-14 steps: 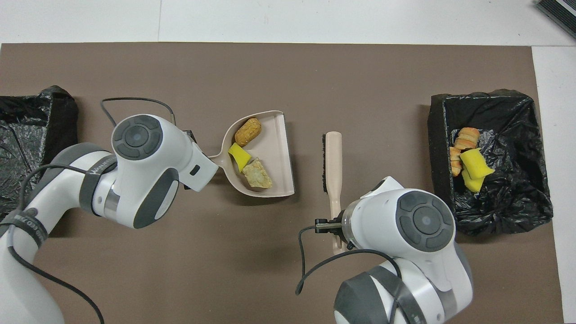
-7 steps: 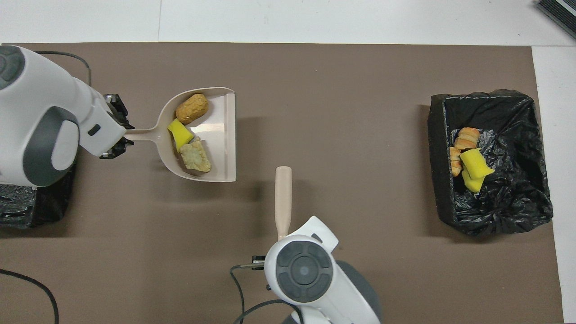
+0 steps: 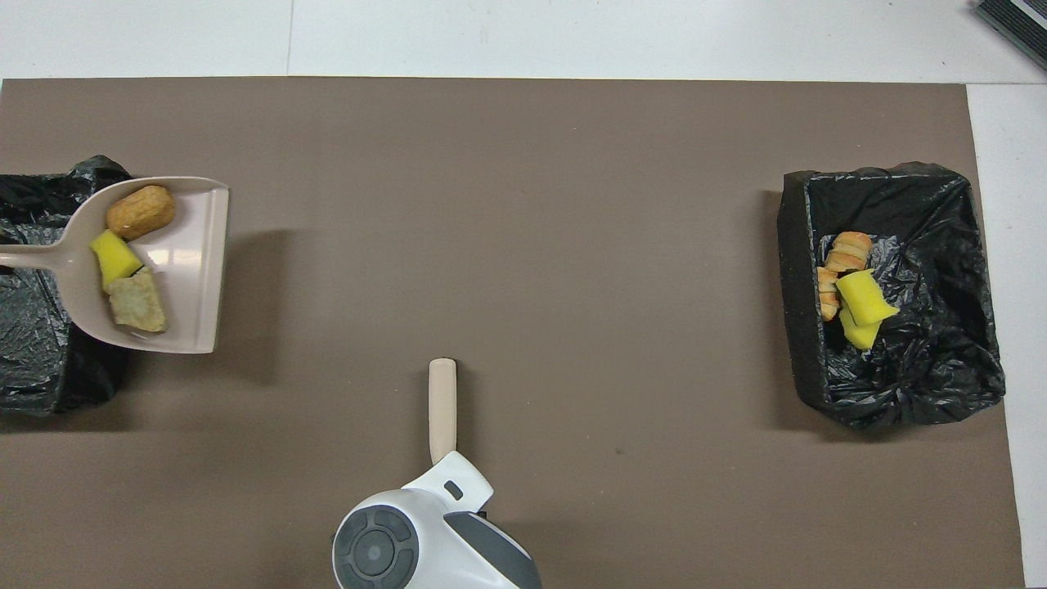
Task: Sweep and dump trash in bin
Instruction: 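Carry the loaded dustpan with the left gripper over the other bin, then tilt the dustpan with the left gripper to dump trash into the bin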
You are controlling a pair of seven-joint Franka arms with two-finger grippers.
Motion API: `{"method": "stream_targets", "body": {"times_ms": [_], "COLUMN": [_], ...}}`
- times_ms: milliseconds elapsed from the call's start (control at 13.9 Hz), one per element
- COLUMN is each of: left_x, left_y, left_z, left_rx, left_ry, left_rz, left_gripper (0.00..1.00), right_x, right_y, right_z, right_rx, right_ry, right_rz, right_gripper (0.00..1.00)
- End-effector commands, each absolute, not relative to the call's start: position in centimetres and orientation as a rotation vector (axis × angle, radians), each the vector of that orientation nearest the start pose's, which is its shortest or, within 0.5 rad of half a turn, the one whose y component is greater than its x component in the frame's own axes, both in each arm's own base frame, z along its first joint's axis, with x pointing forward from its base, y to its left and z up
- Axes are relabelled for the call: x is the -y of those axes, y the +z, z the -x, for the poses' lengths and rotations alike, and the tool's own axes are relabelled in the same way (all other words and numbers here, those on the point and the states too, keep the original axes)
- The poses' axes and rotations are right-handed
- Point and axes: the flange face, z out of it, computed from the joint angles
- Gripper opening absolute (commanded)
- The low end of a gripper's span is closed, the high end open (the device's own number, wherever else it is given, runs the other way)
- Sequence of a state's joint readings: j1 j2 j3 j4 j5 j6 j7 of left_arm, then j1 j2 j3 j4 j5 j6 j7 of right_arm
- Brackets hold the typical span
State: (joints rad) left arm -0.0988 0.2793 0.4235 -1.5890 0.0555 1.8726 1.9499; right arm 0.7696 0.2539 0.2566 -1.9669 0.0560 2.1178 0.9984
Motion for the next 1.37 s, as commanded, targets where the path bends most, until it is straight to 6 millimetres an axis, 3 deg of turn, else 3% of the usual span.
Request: {"method": "stream_targets", "body": {"times_ms": [0,144,360,432,720,864,1008,1224,1296], "left_x": [-23.0,-25.2,-26.1,-26.3,-26.4,-24.8,-24.7,-24.5,-24.3], "left_y": [50.7,51.8,53.3,53.8,54.0,54.3,54.3,57.0,58.9], "left_z": [-61.5,-61.1,-61.6,-61.9,-61.7,-61.8,-61.8,-61.6,-61.5], "left_rx": [-2.198,-2.145,-2.082,-2.055,-1.826,-1.731,-1.733,-1.723,-1.711], "left_ry": [0.314,0.383,0.541,0.574,0.747,0.835,0.864,0.852,0.856], "left_rz": [1.98,1.926,1.761,1.705,1.682,1.603,1.519,1.431,1.4], "left_gripper": [0.0,0.0,0.0,0.0,0.0,0.0,0.0,0.0,0.0], "right_x": [-49.9,-49.8,-49.9,-49.3,-42.0,-37.7,-33.9,-25.5,-22.6], "right_y": [33.4,33.5,35.3,36.9,45.5,48.8,51.1,55.0,56.4], "right_z": [-30.8,-31.0,-32.2,-32.9,-38.9,-41.1,-43.5,-47.8,-49.1], "right_rx": [-0.018,-0.018,-0.067,-0.091,-0.327,-0.423,-0.506,-0.468,-0.426], "right_ry": [0.184,0.187,0.153,0.123,-0.028,-0.096,-0.166,-0.212,-0.208], "right_rz": [3.151,3.153,3.13,3.114,3.027,3.013,2.986,3.016,3.039], "right_gripper": [0.2,0.59,0.94,1.0,1.0,1.0,1.0,1.0,1.0]}}
